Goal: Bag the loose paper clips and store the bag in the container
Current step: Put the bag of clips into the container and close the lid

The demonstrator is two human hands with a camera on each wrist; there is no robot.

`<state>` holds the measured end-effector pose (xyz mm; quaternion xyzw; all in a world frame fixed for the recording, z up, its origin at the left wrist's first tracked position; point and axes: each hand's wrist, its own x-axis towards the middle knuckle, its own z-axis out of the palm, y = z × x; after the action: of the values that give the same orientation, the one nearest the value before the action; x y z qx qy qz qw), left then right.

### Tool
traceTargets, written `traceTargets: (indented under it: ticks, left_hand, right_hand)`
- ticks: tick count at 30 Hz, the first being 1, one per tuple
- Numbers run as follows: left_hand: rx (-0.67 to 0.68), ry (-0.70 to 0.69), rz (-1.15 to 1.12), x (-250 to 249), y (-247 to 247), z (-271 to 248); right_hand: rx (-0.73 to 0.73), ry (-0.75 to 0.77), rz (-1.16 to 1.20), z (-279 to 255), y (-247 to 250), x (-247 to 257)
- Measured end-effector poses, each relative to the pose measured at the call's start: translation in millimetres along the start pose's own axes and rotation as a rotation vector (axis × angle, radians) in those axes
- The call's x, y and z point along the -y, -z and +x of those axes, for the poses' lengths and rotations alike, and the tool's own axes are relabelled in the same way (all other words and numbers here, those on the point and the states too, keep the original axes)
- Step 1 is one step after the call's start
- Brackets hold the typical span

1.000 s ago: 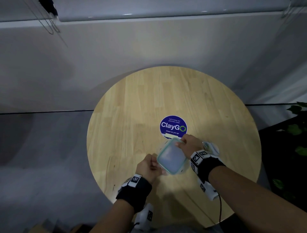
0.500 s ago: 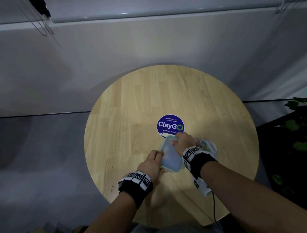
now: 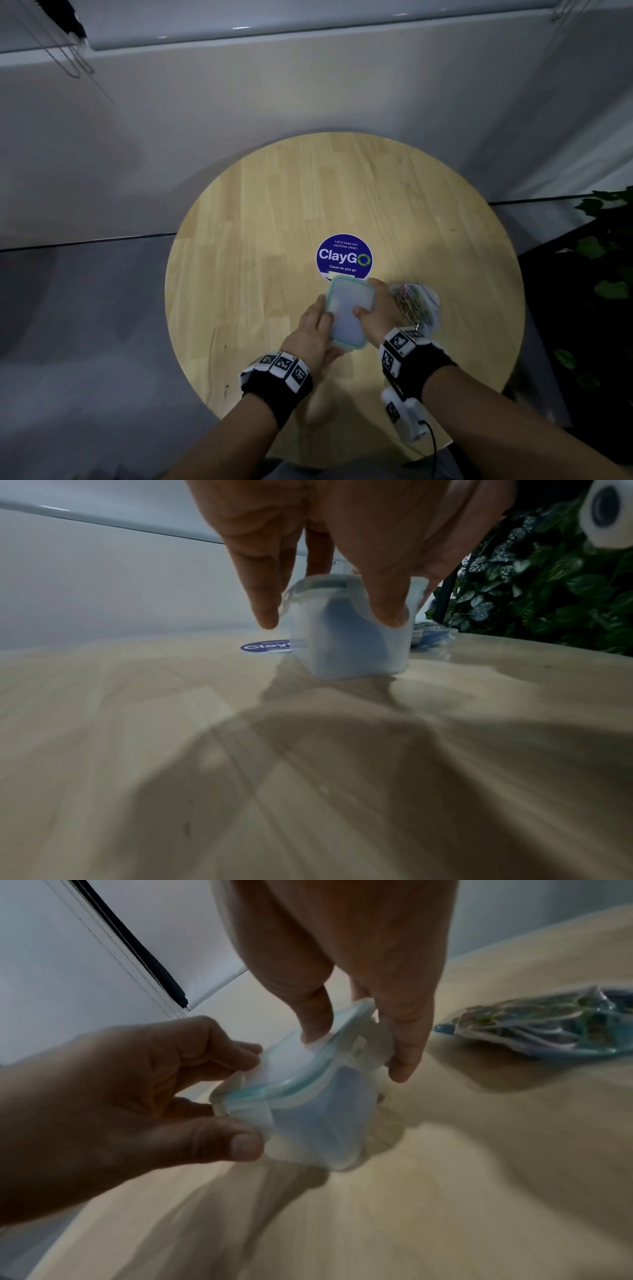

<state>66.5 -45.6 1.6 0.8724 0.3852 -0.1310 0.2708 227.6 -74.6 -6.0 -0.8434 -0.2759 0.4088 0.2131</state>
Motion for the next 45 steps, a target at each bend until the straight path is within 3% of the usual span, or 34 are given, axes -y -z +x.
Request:
traceTargets:
  ticks: [7,11,13,16,18,21,25,30,33,37,40,42,45]
  left_hand:
    - [0.098,-0.034,0.137,-4,-7,6]
    - [0.104,0.018,0.158,-8,-10,6]
    - [0.113,0.042,0.115,-12,-5,7]
    - [0.072,0.106,-0.049,-14,8,9]
    - [0.005,0.181,-0.23,-13,12,10]
    - [-0.106,0.301,-0.44,-11,16,17]
    - [-0.147,0.413,-0.483,-5,23,34]
    - [-0.045,0.495,-0.614,6,23,50]
    - [-0.068,0.537,-0.631,7,21,52]
    - [-0.145,0.627,-0.676,4,18,54]
    - [-0.167,0.634,-0.699,4,21,57]
    - [-0.177,0.636,-0.726,5,22,60]
    - [-0.171,0.643,-0.766,6,22,65]
  right_hand:
    - [0.053,-0.015,-0.101,4,2,10]
    - [0.075,-0.009,-0.102,3,5,13]
    - [0.086,0.001,-0.107,3,8,14]
    - [-0.014,-0.005,-0.07,-1,13,13]
    - [-0.075,-0.047,-0.007,-6,17,9]
    - [-0.054,-0.144,-0.012,-4,18,4]
    - [0.024,-0.188,-0.081,1,24,12]
    - [0.075,-0.181,-0.146,7,18,12]
    - [0.082,-0.148,-0.126,11,20,12]
    - [-0.089,-0.055,0.01,17,45,2]
    - [-0.213,-0.057,-0.138,15,72,-29]
    - [-0.111,-0.148,-0.264,11,74,-52]
    - [-0.047,-0.167,-0.176,9,56,-60]
